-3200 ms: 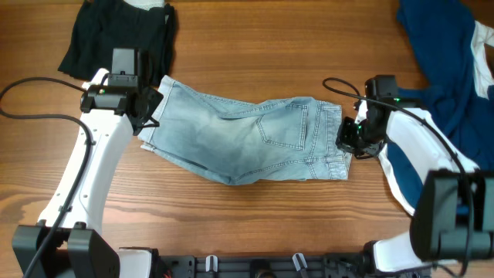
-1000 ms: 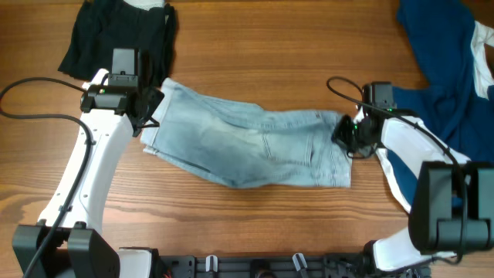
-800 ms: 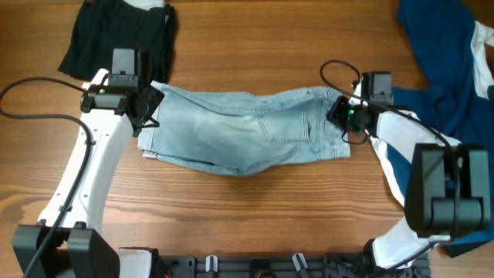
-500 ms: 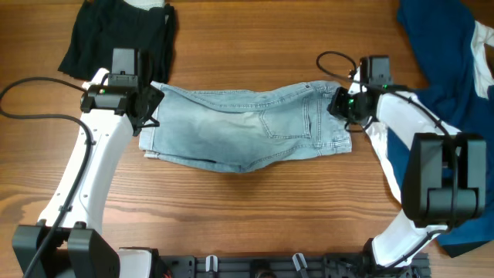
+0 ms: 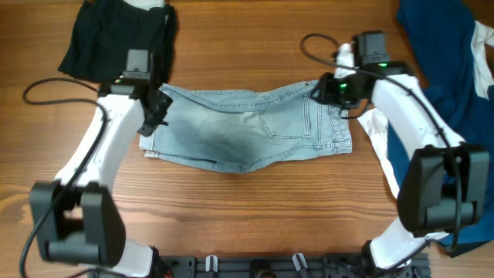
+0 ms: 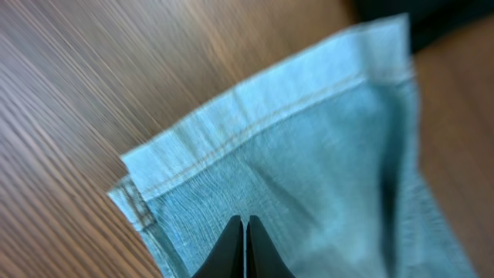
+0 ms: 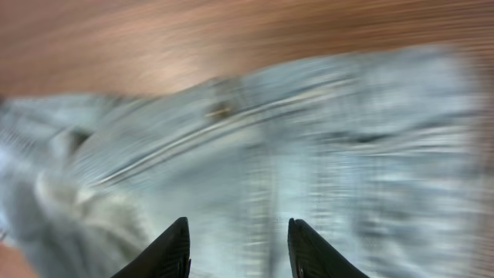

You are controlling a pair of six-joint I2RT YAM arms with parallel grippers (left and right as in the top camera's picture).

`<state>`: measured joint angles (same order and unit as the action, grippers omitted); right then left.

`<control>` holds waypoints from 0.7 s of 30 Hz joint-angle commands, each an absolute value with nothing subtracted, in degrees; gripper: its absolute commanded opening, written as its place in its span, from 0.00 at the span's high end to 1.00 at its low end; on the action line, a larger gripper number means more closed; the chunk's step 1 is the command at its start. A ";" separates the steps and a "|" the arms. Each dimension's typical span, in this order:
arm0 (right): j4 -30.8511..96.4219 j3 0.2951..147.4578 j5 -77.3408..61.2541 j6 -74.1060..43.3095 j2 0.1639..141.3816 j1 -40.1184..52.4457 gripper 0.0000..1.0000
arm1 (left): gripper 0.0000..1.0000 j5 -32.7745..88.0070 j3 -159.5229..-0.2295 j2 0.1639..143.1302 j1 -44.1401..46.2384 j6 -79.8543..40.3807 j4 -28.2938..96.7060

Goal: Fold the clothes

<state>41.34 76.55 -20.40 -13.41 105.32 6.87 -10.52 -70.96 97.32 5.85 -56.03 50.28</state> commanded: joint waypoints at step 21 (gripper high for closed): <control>25.39 77.34 -18.98 -12.56 114.80 19.62 0.96 | 0.96 -7.94 -68.01 105.03 8.27 -59.00 45.39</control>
<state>28.56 76.53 -20.29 -12.51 113.95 20.18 -8.19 -68.66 104.27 7.99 -57.80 45.54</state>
